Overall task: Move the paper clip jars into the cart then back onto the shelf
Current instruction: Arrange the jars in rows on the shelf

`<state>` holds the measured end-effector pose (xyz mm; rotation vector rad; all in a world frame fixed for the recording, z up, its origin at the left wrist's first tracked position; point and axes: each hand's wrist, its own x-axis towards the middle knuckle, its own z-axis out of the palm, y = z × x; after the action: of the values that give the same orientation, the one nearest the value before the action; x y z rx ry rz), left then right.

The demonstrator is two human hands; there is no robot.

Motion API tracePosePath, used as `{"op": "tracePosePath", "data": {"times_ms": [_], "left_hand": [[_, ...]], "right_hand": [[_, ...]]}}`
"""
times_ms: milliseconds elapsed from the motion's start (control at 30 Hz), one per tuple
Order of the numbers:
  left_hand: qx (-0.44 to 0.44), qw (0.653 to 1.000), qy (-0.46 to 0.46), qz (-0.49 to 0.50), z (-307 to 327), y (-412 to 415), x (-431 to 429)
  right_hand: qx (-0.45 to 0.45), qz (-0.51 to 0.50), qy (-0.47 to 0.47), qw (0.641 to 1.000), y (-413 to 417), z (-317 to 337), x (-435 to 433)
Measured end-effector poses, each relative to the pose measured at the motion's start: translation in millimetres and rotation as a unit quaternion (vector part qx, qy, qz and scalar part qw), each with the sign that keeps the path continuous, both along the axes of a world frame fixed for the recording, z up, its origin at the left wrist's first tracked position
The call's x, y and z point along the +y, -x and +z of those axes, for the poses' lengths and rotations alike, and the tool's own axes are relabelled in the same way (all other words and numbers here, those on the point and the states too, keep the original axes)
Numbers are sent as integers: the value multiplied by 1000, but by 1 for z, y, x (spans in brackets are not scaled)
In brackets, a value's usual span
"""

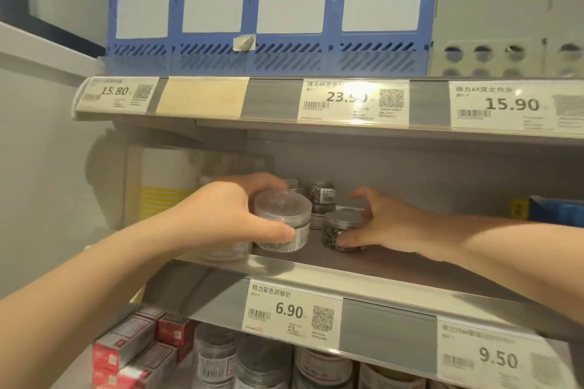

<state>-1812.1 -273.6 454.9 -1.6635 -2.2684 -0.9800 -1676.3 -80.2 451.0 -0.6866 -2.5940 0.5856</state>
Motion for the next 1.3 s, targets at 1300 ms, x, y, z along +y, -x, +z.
{"op": "tracePosePath", "data": {"times_ms": [1300], "left_hand": [[77, 997, 18, 1, -12, 11, -2]], "right_hand": [[25, 216, -36, 976, 6, 16, -20]]}}
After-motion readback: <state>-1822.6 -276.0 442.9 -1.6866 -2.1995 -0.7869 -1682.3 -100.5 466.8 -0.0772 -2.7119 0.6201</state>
